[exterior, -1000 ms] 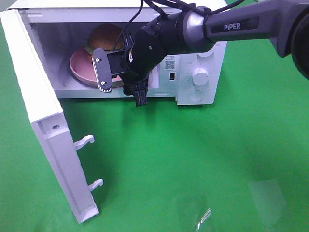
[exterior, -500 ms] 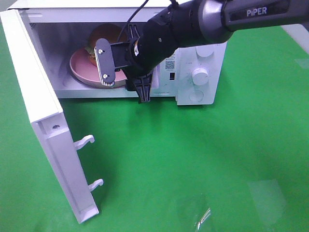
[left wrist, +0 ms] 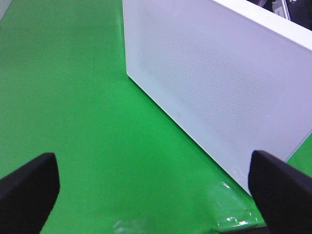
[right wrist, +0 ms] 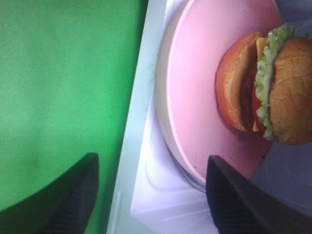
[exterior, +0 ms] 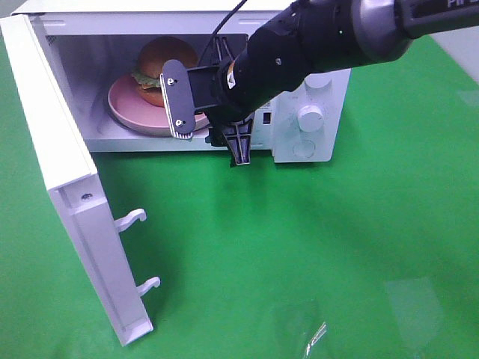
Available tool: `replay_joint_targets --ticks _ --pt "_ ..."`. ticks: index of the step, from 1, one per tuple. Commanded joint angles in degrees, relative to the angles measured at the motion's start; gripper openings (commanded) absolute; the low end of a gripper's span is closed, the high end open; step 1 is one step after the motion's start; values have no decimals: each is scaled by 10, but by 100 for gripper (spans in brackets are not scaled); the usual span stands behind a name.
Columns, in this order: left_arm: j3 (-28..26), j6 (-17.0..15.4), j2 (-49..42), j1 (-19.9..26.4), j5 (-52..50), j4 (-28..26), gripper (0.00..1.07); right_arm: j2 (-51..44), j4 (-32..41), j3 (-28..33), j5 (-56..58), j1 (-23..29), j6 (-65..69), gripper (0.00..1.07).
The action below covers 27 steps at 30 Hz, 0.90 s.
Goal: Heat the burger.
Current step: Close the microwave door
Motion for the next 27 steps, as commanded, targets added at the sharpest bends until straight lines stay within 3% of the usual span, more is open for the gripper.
replay_joint_targets --ticks 1,18,27 --pt "0 2 -9 -3 -1 0 98 -32 1 35 -1 0 7 62" --pt "0 2 -9 -3 -1 0 98 -151 1 178 -8 0 140 62" --pt "0 2 -9 -3 -1 0 98 -239 3 254 -14 0 298 62"
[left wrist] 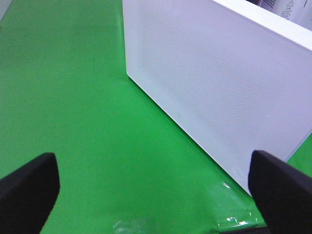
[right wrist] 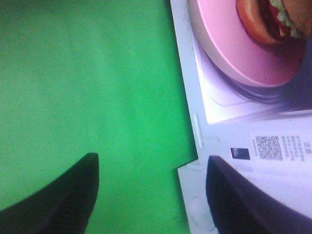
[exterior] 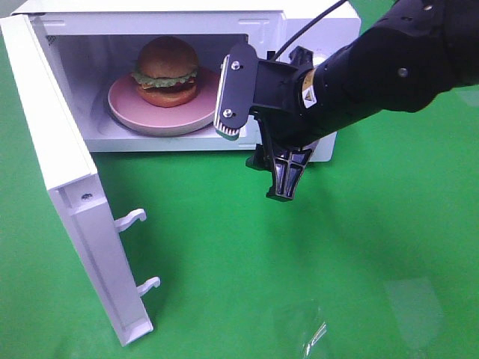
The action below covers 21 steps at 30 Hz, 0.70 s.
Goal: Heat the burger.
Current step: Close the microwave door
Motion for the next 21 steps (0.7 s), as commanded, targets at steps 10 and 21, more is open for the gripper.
replay_joint_targets --ticks 10,21 --pt "0 2 -9 -3 -1 0 98 -141 29 78 15 0 280 62" --pt "0 2 -9 -3 -1 0 98 -245 59 86 215 0 421 63"
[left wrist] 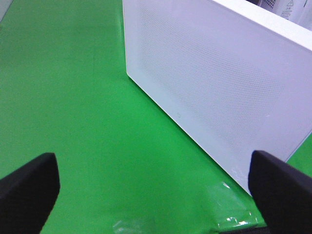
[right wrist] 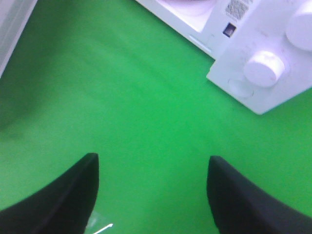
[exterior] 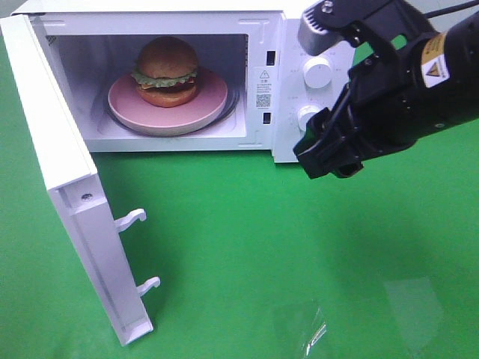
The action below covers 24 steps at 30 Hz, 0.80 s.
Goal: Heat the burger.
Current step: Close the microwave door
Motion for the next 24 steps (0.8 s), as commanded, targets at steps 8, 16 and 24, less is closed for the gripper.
replay_joint_targets --ticks 8,16,24 --pt "0 2 -9 -3 -1 0 98 -56 32 3 173 -1 33 78" --pt "0 2 -9 -3 -1 0 98 -116 32 39 261 -1 34 75" --pt "0 2 -9 -3 -1 0 98 -212 33 86 274 -1 37 75"
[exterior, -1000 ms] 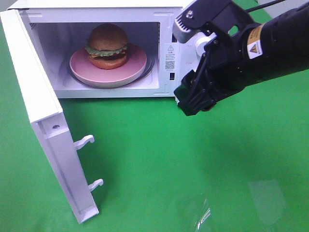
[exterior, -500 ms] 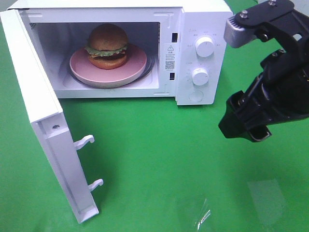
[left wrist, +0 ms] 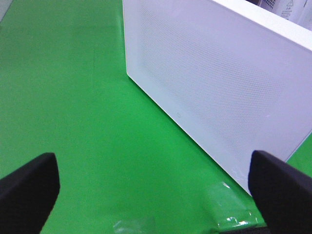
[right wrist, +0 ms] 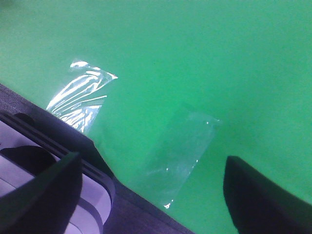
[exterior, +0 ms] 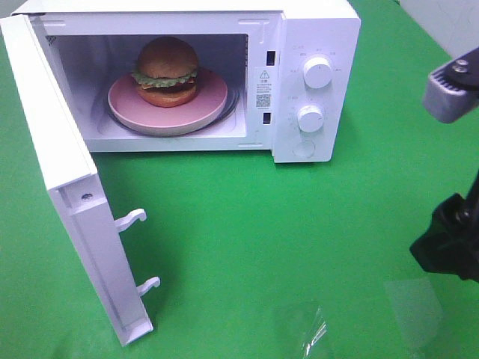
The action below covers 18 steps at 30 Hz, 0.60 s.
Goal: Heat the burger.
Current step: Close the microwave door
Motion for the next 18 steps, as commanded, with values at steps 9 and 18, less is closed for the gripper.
replay_joint_targets --ticks 9,18 --pt "0 2 -9 -3 -1 0 98 -163 1 109 5 -3 13 75" --pt "0 2 -9 -3 -1 0 98 -241 38 136 -3 -142 3 75"
